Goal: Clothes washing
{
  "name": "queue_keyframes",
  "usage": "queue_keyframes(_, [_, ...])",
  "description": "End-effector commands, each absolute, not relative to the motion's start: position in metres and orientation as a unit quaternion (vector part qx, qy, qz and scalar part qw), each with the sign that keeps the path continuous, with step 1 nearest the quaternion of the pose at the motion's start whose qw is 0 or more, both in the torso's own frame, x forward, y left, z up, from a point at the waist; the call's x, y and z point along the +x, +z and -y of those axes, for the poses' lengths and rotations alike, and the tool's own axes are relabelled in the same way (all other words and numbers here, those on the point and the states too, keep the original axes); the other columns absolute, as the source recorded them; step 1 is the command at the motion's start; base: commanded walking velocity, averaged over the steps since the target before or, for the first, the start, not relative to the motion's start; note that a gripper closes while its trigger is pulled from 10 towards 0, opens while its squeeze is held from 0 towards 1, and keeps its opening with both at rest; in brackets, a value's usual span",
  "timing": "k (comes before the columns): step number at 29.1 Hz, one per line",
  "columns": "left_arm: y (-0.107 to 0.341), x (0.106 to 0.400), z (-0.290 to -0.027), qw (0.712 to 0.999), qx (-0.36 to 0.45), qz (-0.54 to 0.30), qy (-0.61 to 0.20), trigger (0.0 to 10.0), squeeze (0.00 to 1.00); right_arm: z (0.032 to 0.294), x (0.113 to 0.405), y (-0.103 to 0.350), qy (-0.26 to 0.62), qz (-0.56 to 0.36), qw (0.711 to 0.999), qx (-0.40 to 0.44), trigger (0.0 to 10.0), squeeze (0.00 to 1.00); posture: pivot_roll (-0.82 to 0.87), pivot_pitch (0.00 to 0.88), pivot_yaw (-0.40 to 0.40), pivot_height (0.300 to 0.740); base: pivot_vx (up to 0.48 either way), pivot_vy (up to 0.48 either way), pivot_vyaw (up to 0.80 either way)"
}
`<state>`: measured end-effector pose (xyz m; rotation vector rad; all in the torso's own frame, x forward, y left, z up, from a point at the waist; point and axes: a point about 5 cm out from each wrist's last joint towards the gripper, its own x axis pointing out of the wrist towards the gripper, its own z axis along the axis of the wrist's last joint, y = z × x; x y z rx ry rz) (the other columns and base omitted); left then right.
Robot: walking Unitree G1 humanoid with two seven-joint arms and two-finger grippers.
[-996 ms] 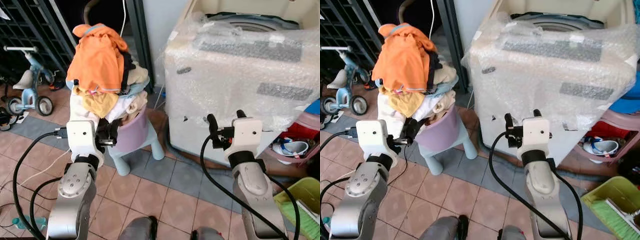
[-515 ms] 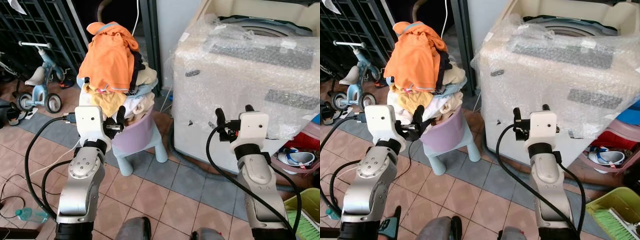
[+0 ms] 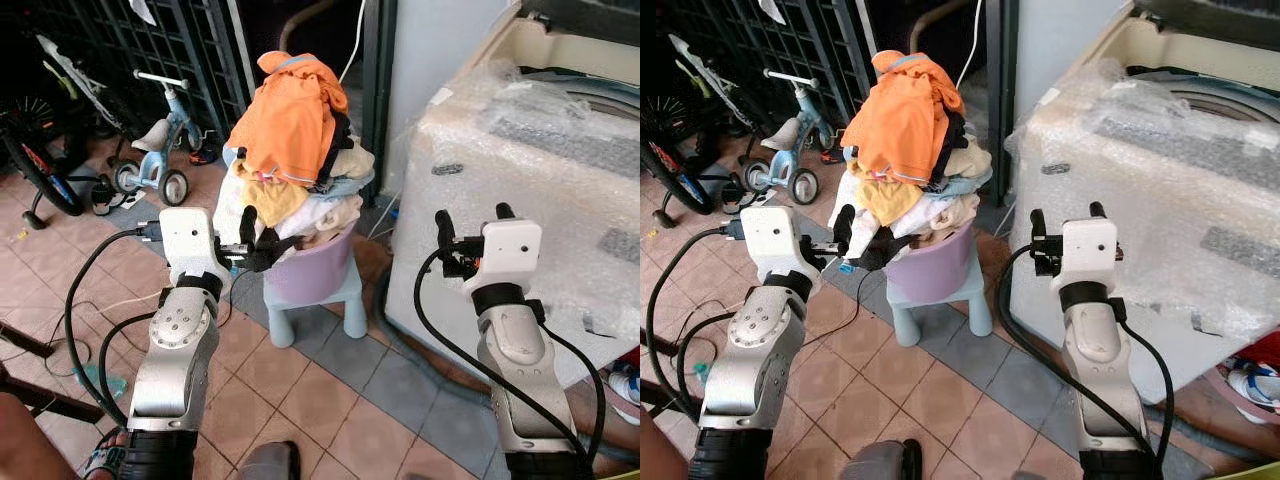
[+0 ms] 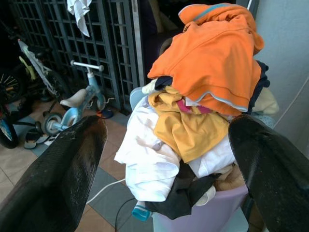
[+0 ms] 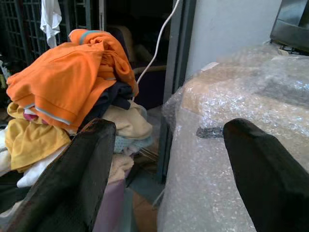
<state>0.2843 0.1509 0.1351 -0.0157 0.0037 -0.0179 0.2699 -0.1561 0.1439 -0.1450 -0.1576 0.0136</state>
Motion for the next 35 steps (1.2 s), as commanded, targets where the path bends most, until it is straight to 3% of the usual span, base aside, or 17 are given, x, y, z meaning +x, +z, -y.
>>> queue_keyframes(1, [0.134,0.283,-0.151,1.000,-0.007,-0.008,-0.002,10.0,0.00,0.162,0.267,0.141,-0.001,0.073,0.994,-0.076,10.0,0.00,-0.01,0.040,0.071,0.740,0.000,0.000,0.80])
queue_keyframes(8, [0.122,0.271,-0.161,1.000,-0.006,-0.027,0.004,10.0,0.00,0.169,0.253,0.129,-0.009,0.045,0.996,-0.079,10.0,0.00,-0.02,0.087,0.071,0.740,0.164,0.174,0.11])
queue_keyframes(16, [0.128,0.276,-0.149,1.000,-0.015,-0.011,-0.014,10.0,0.00,0.167,0.256,0.128,-0.004,0.043,0.996,-0.074,10.0,0.00,-0.03,0.085,0.069,0.740,0.328,0.346,0.00])
queue_keyframes(35, [0.124,0.272,-0.157,0.999,-0.015,-0.028,0.002,10.0,0.00,0.160,0.250,0.119,0.021,0.025,0.997,-0.068,10.0,0.00,-0.02,0.101,0.070,0.740,0.469,0.000,0.00])
